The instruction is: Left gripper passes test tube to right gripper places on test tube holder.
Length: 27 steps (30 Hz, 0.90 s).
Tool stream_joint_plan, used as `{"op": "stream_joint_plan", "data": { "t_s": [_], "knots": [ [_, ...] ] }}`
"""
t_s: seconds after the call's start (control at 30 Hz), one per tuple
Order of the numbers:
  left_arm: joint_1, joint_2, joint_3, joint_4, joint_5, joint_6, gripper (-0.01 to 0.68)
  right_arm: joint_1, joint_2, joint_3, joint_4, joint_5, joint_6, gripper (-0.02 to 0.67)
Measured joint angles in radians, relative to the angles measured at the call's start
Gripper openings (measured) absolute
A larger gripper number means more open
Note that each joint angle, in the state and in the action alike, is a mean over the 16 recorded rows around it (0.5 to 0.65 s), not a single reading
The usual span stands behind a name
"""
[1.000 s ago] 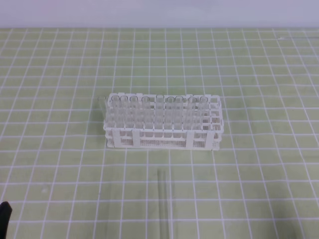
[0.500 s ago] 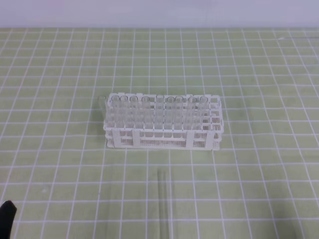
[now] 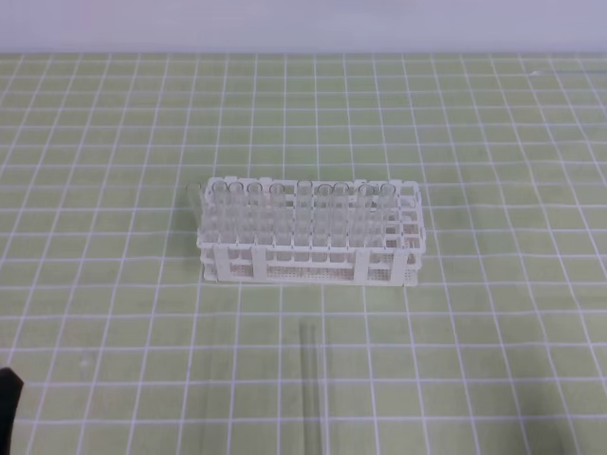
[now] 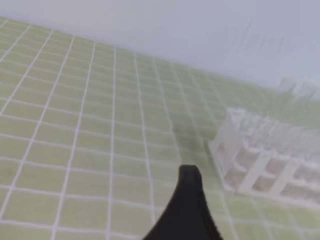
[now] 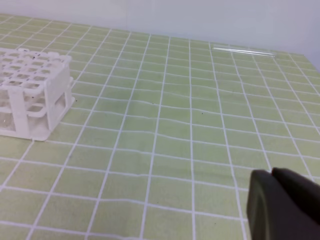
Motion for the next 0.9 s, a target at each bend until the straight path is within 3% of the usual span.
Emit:
{"op": "stream_joint_plan", "data": {
  "t_s": [0.53,0.9],
  "knots": [
    [0.0,0.012,-0.003,-0.272,-0.27,-0.119,0.52,0.0,0.0,0.0,0.0,0.0,0.0,-0.018],
    [0.0,0.007,-0.001,-0.307,-0.273,-0.171,0.52,0.0,0.0,0.0,0.0,0.0,0.0,-0.018]
  ]
}}
